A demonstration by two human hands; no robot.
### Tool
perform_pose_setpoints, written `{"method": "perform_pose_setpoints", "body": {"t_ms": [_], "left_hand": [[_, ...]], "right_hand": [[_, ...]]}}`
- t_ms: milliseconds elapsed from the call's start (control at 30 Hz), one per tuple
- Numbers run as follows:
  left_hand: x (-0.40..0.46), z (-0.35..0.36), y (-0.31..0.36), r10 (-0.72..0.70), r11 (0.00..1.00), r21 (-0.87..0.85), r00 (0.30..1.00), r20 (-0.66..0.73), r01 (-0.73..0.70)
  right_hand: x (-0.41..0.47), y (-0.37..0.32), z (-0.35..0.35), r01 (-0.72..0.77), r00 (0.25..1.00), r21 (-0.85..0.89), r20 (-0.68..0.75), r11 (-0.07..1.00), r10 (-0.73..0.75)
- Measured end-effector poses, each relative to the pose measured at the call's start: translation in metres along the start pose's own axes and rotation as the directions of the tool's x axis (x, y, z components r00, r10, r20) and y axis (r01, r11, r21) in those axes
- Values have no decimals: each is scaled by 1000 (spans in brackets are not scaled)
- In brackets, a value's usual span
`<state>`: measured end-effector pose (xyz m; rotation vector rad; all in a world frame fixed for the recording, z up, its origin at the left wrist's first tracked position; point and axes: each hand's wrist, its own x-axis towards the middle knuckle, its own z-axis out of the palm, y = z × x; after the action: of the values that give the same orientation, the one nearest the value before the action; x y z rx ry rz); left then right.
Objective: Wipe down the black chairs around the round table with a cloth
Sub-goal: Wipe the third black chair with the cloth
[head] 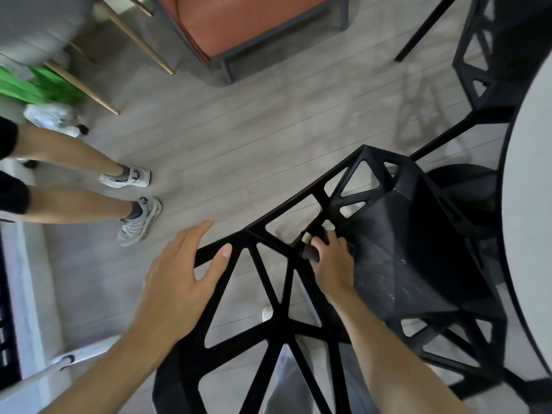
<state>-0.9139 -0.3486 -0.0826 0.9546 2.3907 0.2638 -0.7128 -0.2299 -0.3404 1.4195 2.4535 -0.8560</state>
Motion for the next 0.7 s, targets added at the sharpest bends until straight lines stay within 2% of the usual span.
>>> {"method": "perform_pose_setpoints", "body": {"t_ms": [133,200,233,267,300,333,400,433,500,567,633,700], "left_hand": [[1,-2,7,6,992,126,999,49,-12],[1,-9,14,5,915,401,997,74,-35],[0,-13,21,1,854,517,994,110,-58],[1,-16,29,15,778,621,990,137,-97],[7,-20,38,9,720,681,983,182,-133],[17,-21,48,-18,710,686,971,238,-156],[52,-12,68,-63,773,616,948,313,-152],[74,2,77,2,800,571,953,303,-183],[124,36,92,145,865,428,947,286,-262],[170,72,97,213,924,248,931,298,-291],[208,106,91,226,956,106,918,326,-274],[228,134,85,211,970,38,909,359,-240]], "right_hand": [[-6,5,8,266,962,-97,90,959,-257],[7,16,-2,356,934,-188,102,915,-343],[15,24,-10,322,947,-212,70,922,-315],[23,31,-20,216,975,-205,-3,955,-221],[33,37,-30,60,992,-159,-100,985,-77],[43,41,-39,-102,979,-78,-185,992,86],[58,42,-52,-307,910,99,-260,947,322],[61,39,-54,-322,896,139,-273,936,349],[58,30,-49,-248,917,140,-285,959,279],[43,20,-29,-193,942,127,-253,973,220],[24,14,-3,-144,967,85,-201,986,159],[14,17,13,-31,984,-7,-176,1000,29]]}}
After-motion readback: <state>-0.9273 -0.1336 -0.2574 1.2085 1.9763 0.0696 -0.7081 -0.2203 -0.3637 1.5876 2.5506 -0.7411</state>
